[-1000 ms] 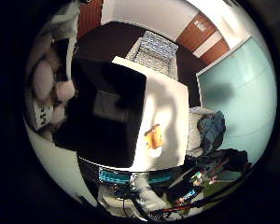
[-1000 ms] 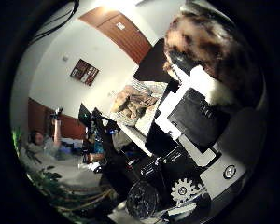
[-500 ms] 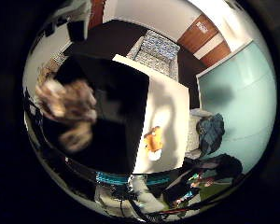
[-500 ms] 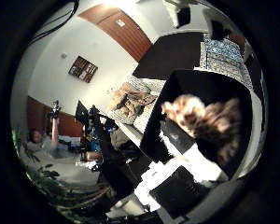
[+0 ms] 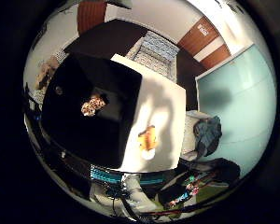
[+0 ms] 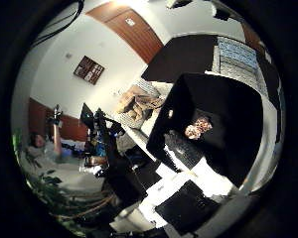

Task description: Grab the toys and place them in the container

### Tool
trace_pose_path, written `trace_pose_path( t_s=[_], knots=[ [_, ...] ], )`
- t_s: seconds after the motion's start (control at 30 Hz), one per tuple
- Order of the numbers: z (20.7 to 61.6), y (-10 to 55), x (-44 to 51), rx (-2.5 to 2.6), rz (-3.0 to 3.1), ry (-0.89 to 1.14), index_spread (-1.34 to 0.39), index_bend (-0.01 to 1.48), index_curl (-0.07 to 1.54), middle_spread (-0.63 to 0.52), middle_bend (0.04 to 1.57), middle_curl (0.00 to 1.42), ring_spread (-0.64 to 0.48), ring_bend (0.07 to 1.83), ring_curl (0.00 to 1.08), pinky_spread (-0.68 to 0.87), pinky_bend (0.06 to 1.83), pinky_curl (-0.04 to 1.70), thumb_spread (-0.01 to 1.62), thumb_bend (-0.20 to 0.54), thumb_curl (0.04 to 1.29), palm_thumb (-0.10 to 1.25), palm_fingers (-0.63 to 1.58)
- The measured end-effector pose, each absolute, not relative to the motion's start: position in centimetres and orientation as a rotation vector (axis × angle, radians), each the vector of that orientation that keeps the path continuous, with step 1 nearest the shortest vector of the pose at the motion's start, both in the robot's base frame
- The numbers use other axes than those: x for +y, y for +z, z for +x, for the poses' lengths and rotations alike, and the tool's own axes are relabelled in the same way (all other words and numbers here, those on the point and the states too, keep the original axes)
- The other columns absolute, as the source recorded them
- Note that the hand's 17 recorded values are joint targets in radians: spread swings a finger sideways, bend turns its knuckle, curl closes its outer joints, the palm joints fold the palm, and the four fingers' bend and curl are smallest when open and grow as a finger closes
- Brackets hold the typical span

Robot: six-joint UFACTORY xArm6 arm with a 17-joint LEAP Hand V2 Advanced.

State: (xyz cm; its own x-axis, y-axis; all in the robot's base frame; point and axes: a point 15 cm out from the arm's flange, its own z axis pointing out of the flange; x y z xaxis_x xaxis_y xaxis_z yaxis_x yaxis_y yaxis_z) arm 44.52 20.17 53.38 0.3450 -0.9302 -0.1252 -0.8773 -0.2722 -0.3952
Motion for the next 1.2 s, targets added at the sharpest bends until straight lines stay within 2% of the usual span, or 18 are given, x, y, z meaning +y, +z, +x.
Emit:
trace_pose_path(
  t_s=[0.2,0.47,0.8,1.2],
  knots=[
    [44.2,54.4,10.8,1.785,-2.098,-0.219,-0.28,0.16,0.29,0.05,0.30,0.34,0.20,0.50,0.27,0.50,0.51,0.43,1.12,-0.024,0.39,0.63,0.16],
    [40.9,51.5,-0.4,2.030,-1.985,-0.210,-0.24,0.16,0.28,0.10,0.28,0.33,0.20,0.46,0.24,0.48,0.49,0.37,1.13,-0.021,0.38,0.61,0.17],
    [35.4,40.5,-7.2,2.221,-1.922,-0.012,-0.20,0.15,0.27,0.15,0.26,0.32,0.20,0.46,0.23,0.47,0.50,0.33,1.13,-0.021,0.36,0.60,0.18],
    [32.9,27.3,-9.0,2.341,-1.842,0.121,-0.17,0.15,0.26,0.17,0.24,0.32,0.20,0.49,0.23,0.47,0.52,0.30,1.14,-0.020,0.36,0.60,0.18]
  ],
)
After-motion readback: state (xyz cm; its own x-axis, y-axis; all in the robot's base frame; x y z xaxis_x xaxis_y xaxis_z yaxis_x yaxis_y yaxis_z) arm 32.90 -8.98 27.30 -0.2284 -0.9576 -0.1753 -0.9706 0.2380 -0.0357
